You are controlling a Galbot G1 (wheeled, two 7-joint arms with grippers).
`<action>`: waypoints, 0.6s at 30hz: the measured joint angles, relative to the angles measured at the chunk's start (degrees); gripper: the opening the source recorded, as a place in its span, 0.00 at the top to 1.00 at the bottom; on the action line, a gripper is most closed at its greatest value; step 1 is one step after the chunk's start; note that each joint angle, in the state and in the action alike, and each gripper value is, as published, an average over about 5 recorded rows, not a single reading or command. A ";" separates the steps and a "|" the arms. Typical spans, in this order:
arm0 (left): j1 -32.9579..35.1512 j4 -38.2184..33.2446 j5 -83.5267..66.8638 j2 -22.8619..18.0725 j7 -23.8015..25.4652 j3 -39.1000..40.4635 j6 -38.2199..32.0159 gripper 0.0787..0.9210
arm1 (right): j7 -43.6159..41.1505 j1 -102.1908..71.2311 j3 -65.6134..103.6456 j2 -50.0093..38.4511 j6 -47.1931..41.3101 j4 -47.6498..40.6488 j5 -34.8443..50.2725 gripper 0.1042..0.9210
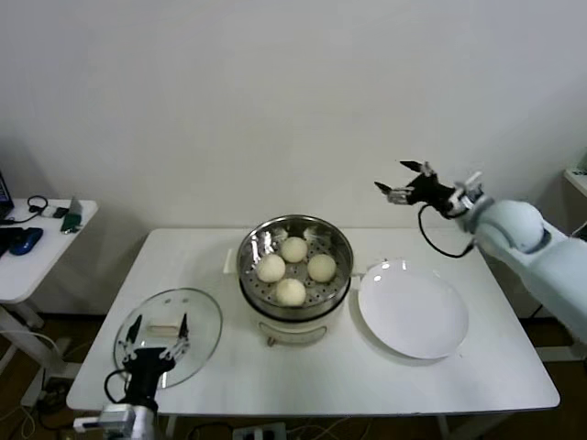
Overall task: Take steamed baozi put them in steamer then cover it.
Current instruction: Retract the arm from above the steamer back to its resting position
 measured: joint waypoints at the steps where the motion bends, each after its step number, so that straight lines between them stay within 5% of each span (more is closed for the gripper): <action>1: -0.17 0.18 0.52 0.19 0.02 -0.05 -0.23 0.12 | 0.24 -3.85 3.85 0.34 0.88 0.65 -0.50 0.12; 18: -1.71 2.70 13.70 3.80 -0.94 -0.89 -4.44 0.12 | -2.76 -57.54 40.90 18.00 23.82 2.98 -9.32 0.12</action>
